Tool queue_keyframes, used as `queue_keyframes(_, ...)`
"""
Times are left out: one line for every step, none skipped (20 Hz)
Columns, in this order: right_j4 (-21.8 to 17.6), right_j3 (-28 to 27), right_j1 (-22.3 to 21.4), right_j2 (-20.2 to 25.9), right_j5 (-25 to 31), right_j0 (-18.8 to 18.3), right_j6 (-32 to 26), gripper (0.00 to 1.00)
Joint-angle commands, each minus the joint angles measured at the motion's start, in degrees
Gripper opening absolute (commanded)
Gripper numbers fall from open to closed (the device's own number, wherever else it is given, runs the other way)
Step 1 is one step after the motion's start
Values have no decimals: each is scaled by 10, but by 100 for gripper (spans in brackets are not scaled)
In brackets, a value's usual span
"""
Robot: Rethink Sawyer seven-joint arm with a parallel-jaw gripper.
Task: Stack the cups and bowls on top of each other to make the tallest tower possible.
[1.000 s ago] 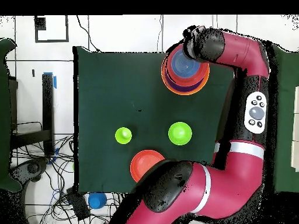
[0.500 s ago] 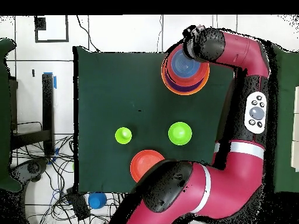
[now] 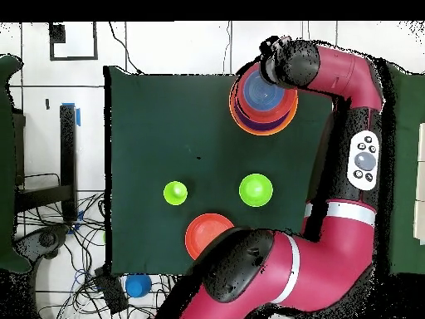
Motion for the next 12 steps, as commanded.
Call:
queue_keyframes(1, 29, -3, 25, 19, 15, -84, 100)
queue_keyframes(1, 34, -4, 24, 16, 15, -83, 100)
queue_keyframes(2, 40, -5, 23, 11, 14, -81, 100)
queue_keyframes(3, 44, -5, 23, 9, 14, -79, 100)
queue_keyframes(4, 49, -5, 22, 7, 14, -77, 100)
queue_keyframes(4, 52, -4, 22, 2, 13, -75, 100)
queue_keyframes(5, 56, -3, 22, -3, 13, -73, 100)
queue_keyframes(6, 59, -2, 21, -6, 13, -71, 100)
queue_keyframes(6, 63, -2, 21, -11, 13, -70, 100)
queue_keyframes(7, 64, -1, 20, -12, 13, -69, 100)
queue_keyframes(8, 66, 0, 20, -15, 13, -69, 100)
queue_keyframes(9, 66, 1, 20, -14, 13, -69, 100)
